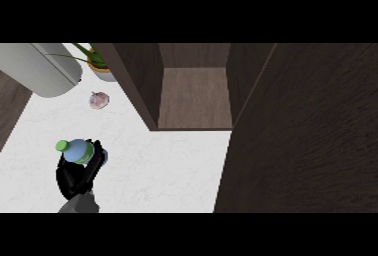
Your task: Pick up the bottled water, place it into the cabinet and close the cabinet
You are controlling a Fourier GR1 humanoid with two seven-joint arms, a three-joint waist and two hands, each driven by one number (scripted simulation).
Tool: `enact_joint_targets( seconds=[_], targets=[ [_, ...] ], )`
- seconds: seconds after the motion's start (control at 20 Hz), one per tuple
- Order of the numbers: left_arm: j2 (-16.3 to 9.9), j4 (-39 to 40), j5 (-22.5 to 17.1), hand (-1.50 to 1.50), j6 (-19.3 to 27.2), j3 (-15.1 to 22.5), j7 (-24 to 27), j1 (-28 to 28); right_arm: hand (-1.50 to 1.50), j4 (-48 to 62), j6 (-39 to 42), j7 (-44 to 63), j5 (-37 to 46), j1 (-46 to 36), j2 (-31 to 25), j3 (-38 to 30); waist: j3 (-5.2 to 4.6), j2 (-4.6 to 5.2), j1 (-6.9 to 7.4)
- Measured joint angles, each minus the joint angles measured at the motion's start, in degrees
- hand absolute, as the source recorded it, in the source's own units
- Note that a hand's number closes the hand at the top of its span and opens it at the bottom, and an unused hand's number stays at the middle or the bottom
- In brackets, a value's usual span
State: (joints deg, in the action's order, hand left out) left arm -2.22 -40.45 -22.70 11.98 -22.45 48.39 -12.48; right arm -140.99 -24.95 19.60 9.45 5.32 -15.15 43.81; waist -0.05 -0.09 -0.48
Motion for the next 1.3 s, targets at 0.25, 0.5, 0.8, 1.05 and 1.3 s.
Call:
enact_joint_targets(
  seconds=[0.25, 0.5, 0.8, 1.05, 1.3],
  targets=[
    [0.0, 1.0, -1.7, 1.5, -2.8, -0.3, 1.1, -1.0, -1.5, 0.4, -0.6, -0.6, 0.1, 0.3, -0.6, 0.9, 0.0, -0.04, -0.02],
    [0.4, -1.5, -2.2, 1.5, -5.9, 1.4, 1.2, 0.8, -1.5, 1.0, -1.1, -1.9, -0.1, 0.6, -1.9, 0.6, 0.03, -0.14, 0.08],
    [1.6, -3.2, 2.8, 1.5, -14.8, 11.9, 0.2, 3.8, -1.5, 1.3, -1.2, -2.2, -0.2, -1.0, -2.6, -0.2, 0.02, -0.25, -0.19],
    [2.0, -10.6, 4.8, 1.5, -15.8, 19.4, -2.8, 7.7, -1.5, 1.1, -1.4, -1.7, -0.2, -1.2, -2.8, -0.6, 0.05, -0.22, 0.21],
    [1.9, -21.4, 3.8, 1.5, -15.5, 24.3, -9.7, 12.4, -1.5, 1.2, -2.5, -1.7, 0.0, -0.4, -2.8, 1.1, 0.06, -0.26, 0.28]
  ],
)
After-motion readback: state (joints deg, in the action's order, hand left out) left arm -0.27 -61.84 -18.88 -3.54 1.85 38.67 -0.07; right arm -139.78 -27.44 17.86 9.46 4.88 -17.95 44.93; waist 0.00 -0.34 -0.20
